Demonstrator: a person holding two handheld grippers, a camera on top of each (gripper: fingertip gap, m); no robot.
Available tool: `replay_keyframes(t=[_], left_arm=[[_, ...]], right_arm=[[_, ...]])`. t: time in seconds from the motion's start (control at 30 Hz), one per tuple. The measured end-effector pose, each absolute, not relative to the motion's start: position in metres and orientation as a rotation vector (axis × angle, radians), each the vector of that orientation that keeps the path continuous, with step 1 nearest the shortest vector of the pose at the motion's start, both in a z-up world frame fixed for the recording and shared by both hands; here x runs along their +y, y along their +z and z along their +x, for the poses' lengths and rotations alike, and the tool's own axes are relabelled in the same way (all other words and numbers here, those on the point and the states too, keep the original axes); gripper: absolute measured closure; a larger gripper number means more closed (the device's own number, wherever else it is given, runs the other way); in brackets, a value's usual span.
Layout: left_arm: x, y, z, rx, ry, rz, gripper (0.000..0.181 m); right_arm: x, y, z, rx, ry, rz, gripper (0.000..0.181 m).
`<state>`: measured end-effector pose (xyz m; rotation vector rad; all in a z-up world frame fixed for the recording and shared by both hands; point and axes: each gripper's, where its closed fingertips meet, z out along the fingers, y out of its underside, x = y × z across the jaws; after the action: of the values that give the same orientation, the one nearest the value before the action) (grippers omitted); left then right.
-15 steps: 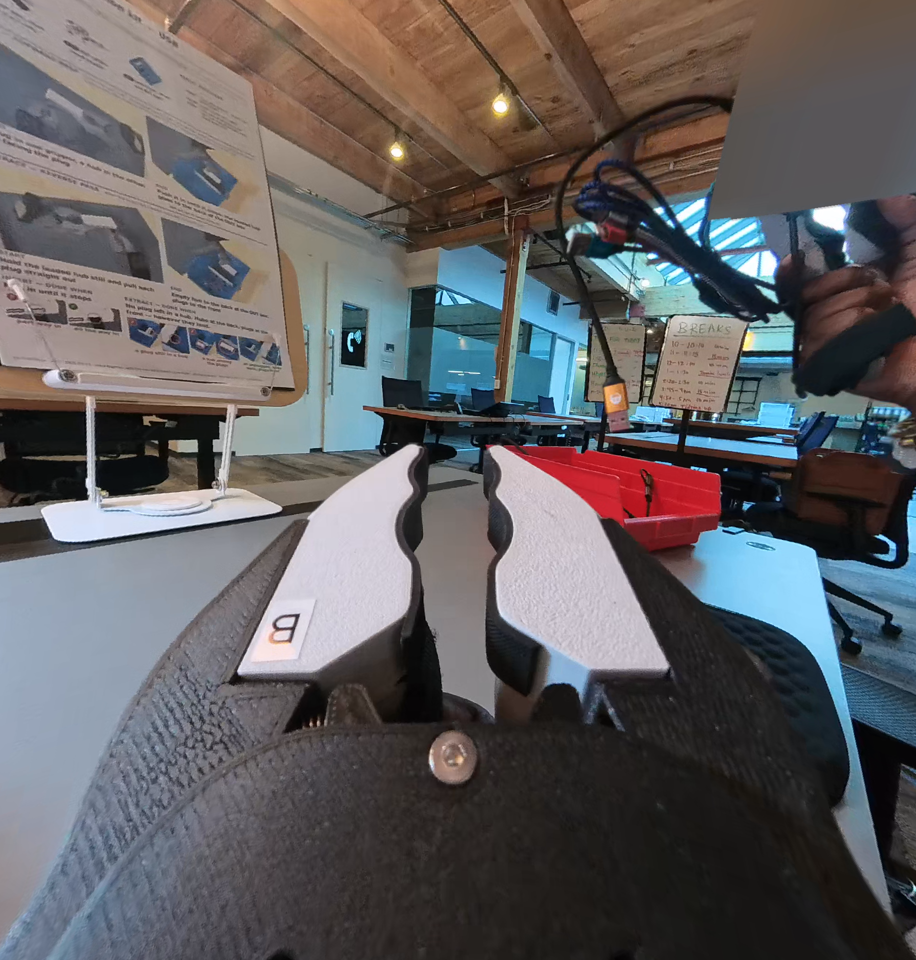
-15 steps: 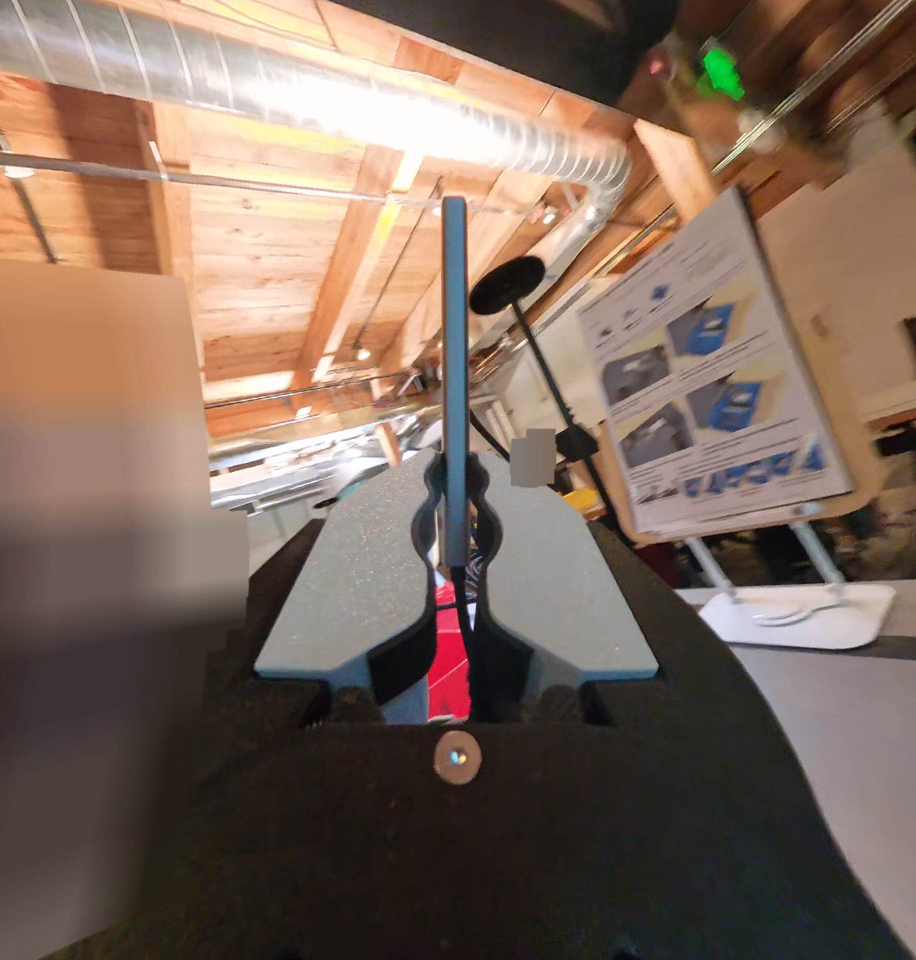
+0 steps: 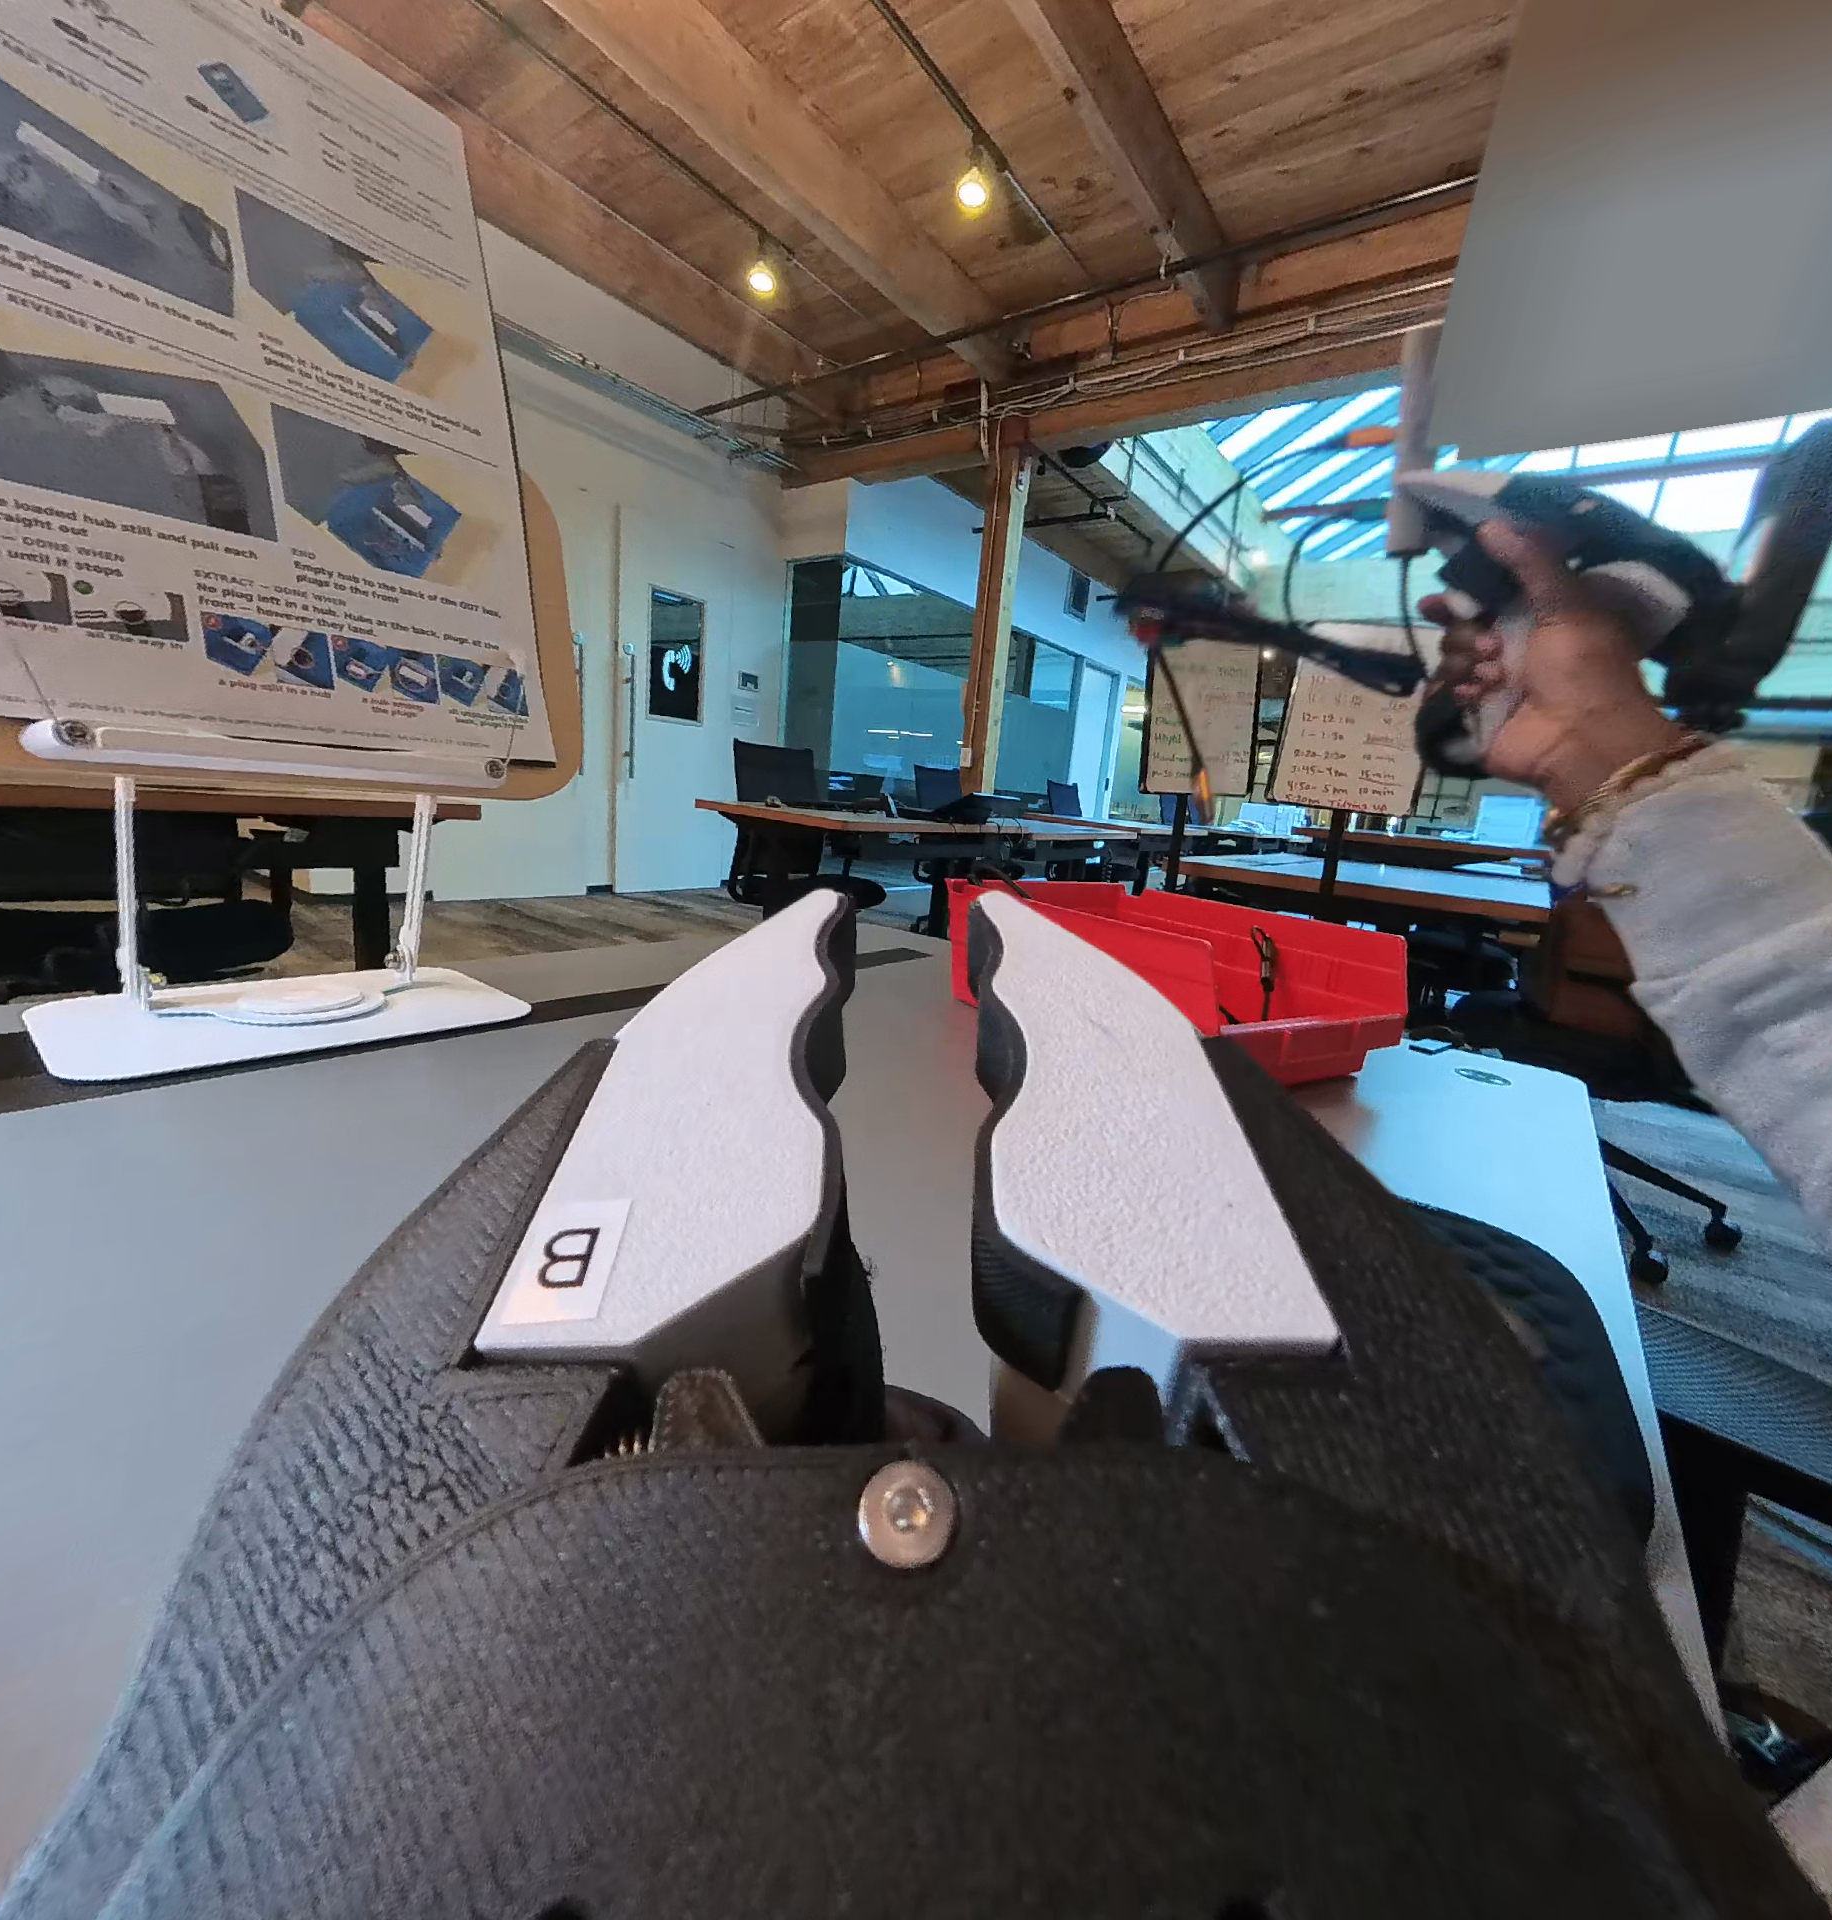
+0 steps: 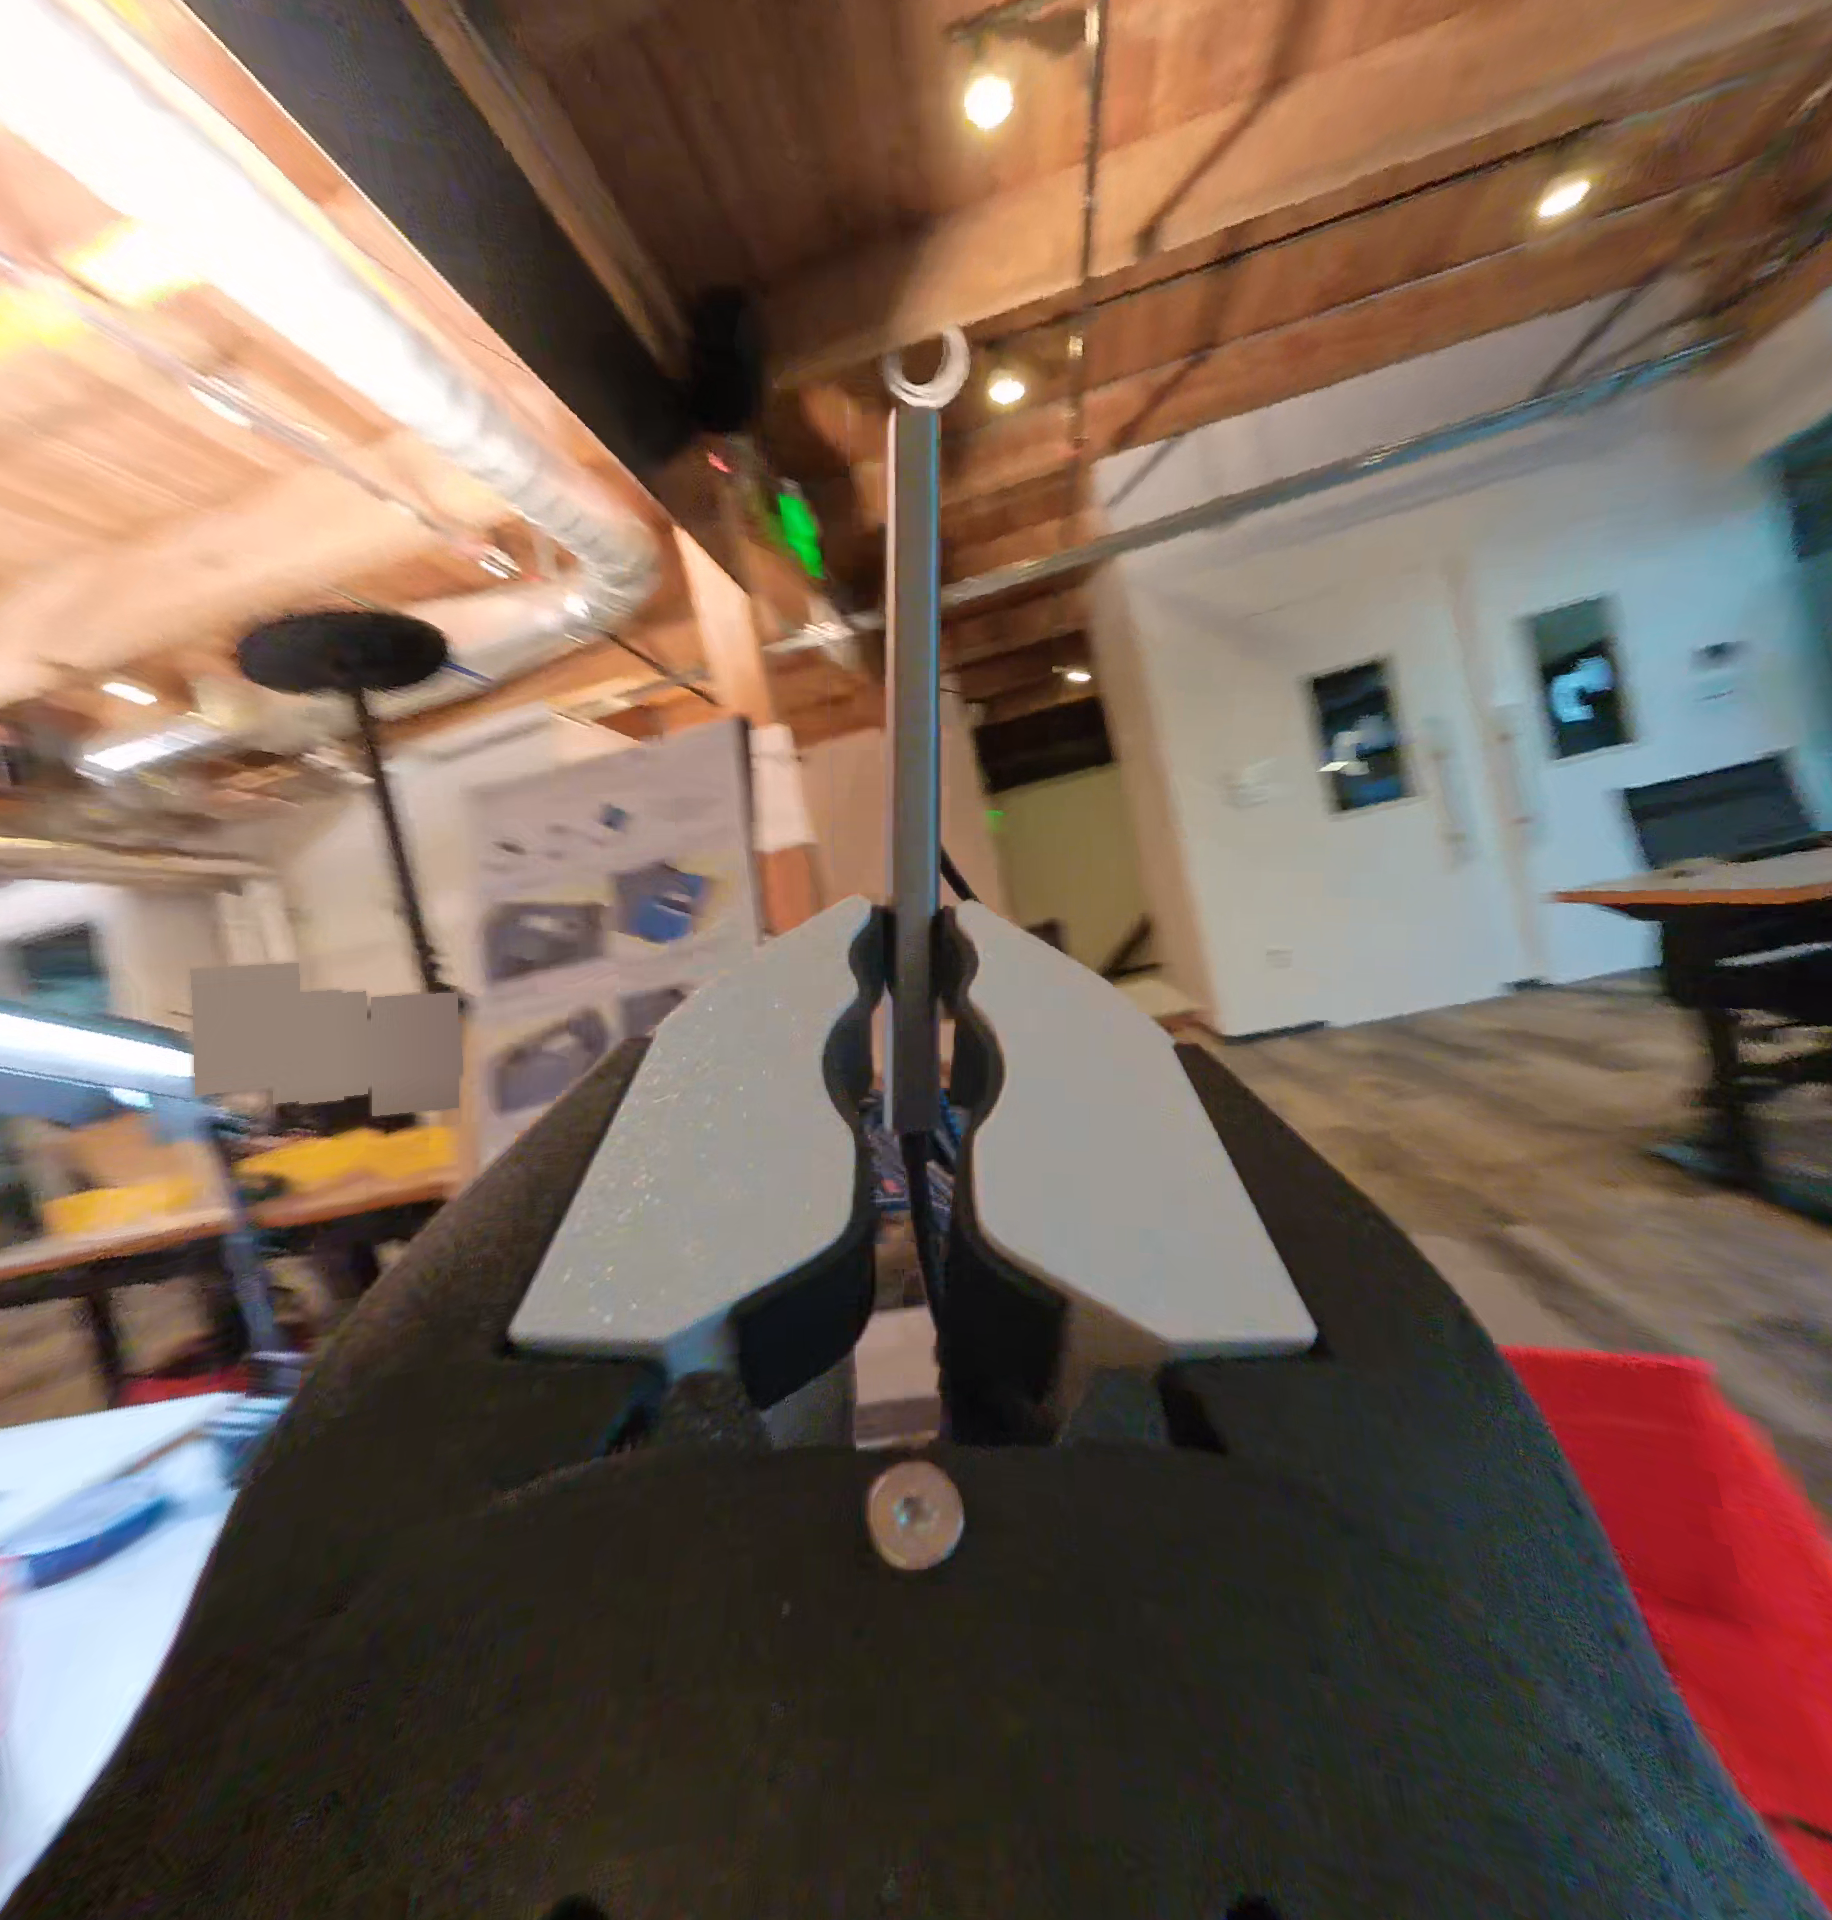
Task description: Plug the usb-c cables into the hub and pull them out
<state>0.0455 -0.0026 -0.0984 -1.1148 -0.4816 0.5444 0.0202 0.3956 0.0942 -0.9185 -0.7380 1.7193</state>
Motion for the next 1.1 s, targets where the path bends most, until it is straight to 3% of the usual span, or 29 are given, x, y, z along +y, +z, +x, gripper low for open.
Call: replay_keyframes(t=[0.2,0.4,0.57,0.67,0.9,1.1], left_arm=[[0.011,-0.104,0.051,-0.412,0.588,-1.2,0.161],[0.009,-0.104,0.049,-0.432,0.567,-1.192,0.161],[0.007,-0.104,0.047,-0.447,0.558,-1.178,0.161],[0.007,-0.104,0.047,-0.45,0.557,-1.175,0.161],[0.006,-0.103,0.047,-0.449,0.565,-1.17,0.161],[0.007,-0.103,0.048,-0.445,0.568,-1.174,0.161]], right_arm=[[0.437,0.002,-0.043,-0.826,1.343,-1.078,0.172],[0.454,-0.108,-0.08,-1.149,1.109,-1.505,0.172],[0.443,-0.196,-0.074,-1.611,0.799,-1.793,0.143],[0.445,-0.192,-0.066,-1.595,0.712,-1.736,0.121],[0.396,-0.104,-0.015,-1.318,1.158,-1.537,0.087],[0.33,-0.159,-0.016,-1.739,0.98,-1.53,0.083]])
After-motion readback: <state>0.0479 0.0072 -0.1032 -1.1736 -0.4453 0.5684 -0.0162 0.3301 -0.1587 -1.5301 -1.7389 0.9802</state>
